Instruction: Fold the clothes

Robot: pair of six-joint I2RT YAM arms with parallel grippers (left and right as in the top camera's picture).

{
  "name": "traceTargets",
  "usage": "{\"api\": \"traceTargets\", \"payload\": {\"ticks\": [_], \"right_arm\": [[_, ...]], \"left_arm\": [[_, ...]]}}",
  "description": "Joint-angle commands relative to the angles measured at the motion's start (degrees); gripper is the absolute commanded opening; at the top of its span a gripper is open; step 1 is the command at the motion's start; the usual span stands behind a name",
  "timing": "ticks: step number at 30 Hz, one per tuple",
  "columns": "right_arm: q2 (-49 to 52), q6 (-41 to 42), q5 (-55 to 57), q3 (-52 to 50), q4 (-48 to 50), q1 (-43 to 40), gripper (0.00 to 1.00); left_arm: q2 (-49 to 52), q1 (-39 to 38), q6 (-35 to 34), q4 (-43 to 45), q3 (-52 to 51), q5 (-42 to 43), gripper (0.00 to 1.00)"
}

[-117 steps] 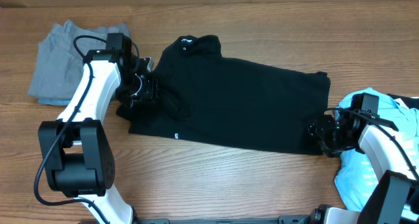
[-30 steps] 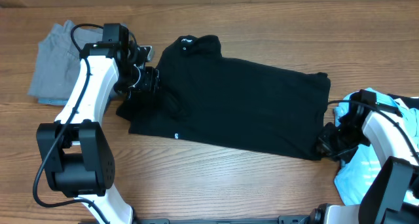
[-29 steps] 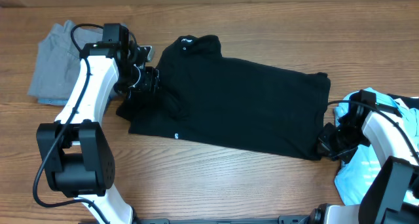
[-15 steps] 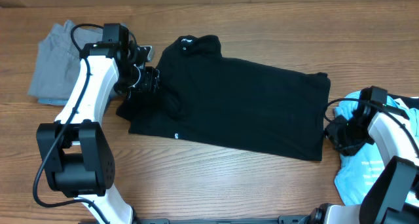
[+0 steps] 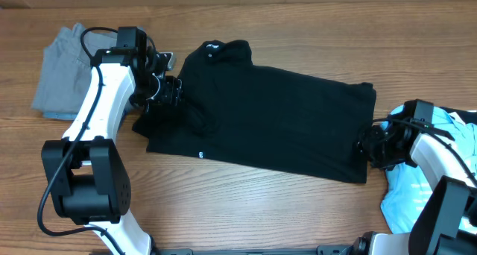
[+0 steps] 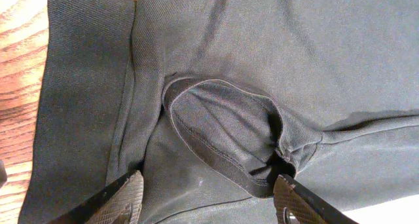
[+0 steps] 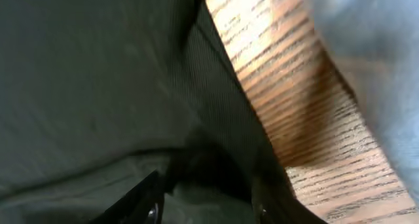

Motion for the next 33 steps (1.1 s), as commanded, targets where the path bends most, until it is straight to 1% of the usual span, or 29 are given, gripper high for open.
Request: {"api": "traceTargets", "payload": {"ticks": [1, 2, 3, 5, 6, 8, 19, 20, 21, 22, 24, 25, 26, 27, 28, 30, 33], "right_arm": [[-0.11, -0.42, -1.33, -0.20, 0.46, 0.22, 0.42], [-0.09, -0.42, -1.68, -0.20, 0.48, 0.22, 0.40], [-0.09, -0.42, -2.27, -0.20, 0.66, 0.22, 0.34], [-0.11, -0.42, -2.56, -0.20, 0.90, 0.22, 0.27], [-0.09, -0.42, -2.56, -0.20, 0.94, 0.22, 0.17], [-0.11, -0.39, -2.40, -0.17, 1.27, 0.22, 0.04], [-0.15, -0.20, -2.29, 3.23, 3.96, -2.49, 0.04], [-0.15, -0.20, -2.29, 3.23, 4.31, -2.49, 0.05], [-0.15, -0.20, -2.32, 3.23, 4.68, -2.49, 0.10], [-0.15, -0.20, -2.29, 3.23, 5.05, -2.49, 0.11], [-0.15, -0.20, -2.12, 3.23, 5.46, -2.49, 0.12], [-0.15, -0.20, -2.16, 3.23, 5.57, -2.62, 0.20], [-0.15, -0.15, -2.19, 3.23, 5.51, -2.67, 0.34], [-0.15, -0.17, -2.16, 3.26, 5.29, -2.67, 0.40], [-0.15, -0.17, -2.16, 3.32, 4.79, -2.69, 0.44], [-0.20, 0.02, -2.16, 3.85, 3.48, -2.82, 0.48], [-1.07, 0.00, -2.19, 6.10, -0.22, -3.02, 0.45]], "left_arm": [[-1.68, -0.37, 1.27, 0.24, 0.83, 0.61, 0.67], [-1.68, -0.37, 1.27, 0.24, 0.81, 0.59, 0.67], [-1.68, -0.37, 1.27, 0.24, 0.83, 0.61, 0.67], [-1.68, -0.37, 1.27, 0.22, 0.83, 0.61, 0.67], [-1.68, -0.37, 1.27, 0.22, 0.83, 0.61, 0.67], [-1.68, -0.37, 1.27, 0.20, 0.81, 0.59, 0.67], [-1.68, -0.37, 1.29, -0.17, 0.83, 0.20, 0.67], [-1.68, -0.37, 1.29, -0.15, 0.83, 0.20, 0.67], [-1.68, -0.37, 1.29, -0.15, 0.83, 0.20, 0.67], [-1.68, -0.37, 1.29, -0.15, 0.83, 0.20, 0.67], [-1.68, -0.37, 1.31, -0.13, 0.83, 0.17, 0.67], [-1.68, -0.37, 1.29, -0.15, 0.83, 0.17, 0.67], [-1.68, -0.37, 1.31, -0.15, 0.83, 0.17, 0.67], [-1.68, -0.37, 1.31, -0.17, 0.83, 0.17, 0.67], [-1.68, -0.37, 1.31, -0.17, 0.83, 0.17, 0.67], [-1.68, -0.35, 1.57, -0.17, 0.83, 0.20, 0.66], [-1.75, -0.24, 1.92, -0.44, 1.01, 0.24, 0.62]]}}
